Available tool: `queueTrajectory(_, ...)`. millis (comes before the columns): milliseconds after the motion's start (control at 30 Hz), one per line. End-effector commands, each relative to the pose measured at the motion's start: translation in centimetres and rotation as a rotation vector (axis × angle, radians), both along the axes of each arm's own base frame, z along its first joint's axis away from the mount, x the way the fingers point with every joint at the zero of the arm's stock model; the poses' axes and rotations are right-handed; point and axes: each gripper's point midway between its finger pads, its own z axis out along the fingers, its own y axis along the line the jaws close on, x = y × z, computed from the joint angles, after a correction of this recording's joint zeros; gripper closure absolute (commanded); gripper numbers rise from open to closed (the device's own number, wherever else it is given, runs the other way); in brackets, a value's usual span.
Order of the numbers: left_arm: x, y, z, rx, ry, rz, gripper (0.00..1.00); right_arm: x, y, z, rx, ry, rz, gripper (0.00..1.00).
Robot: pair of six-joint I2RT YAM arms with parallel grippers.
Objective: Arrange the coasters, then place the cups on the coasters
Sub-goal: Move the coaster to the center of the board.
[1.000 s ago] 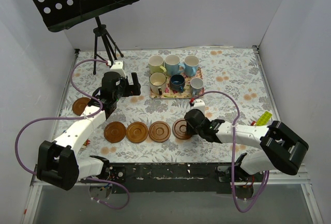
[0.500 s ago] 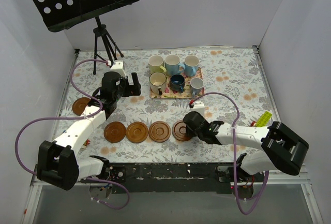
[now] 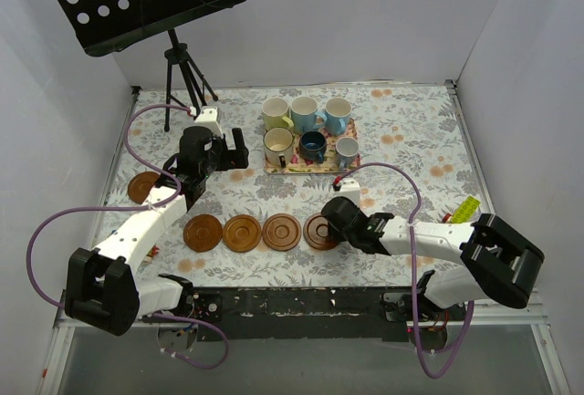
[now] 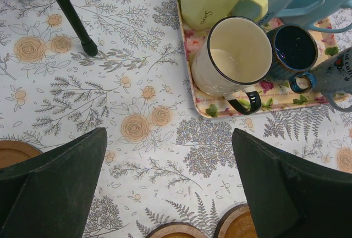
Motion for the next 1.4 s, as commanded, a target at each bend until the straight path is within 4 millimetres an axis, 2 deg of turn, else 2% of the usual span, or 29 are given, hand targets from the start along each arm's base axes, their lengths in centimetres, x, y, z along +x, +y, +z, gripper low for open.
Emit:
queueTrajectory(0,-0.1,0.0,1.0,-0.008,-0.030,-0.005,0.02,-4.9,-3.0,-3.9,-0.169,0.209,0.088,0.60)
queueTrajectory(367,-0.1,0.0,0.9,-0.008,-0.027,-0.006,0.02,-4.3,-1.6,-3.2,-0.117,0.188,0.093,0.60)
queueTrajectory(833,-0.1,-0.2,0.8,-0.012,-0.022,-0.008,0.02,-3.8,-0.9,-2.0,-0.077,0.153,0.077,0.59)
queueTrajectory(1033,-0.1,-0.1,0.7,-0.013,-0.019,-0.008,0.02,-3.5,-0.9,-1.4,-0.070,0.138,0.061,0.59)
queueTrajectory(1367,-0.1,-0.2,0.8,-0.017,-0.021,-0.008,0.02,-3.1,-1.5,-1.7,-0.101,0.124,0.035,0.58)
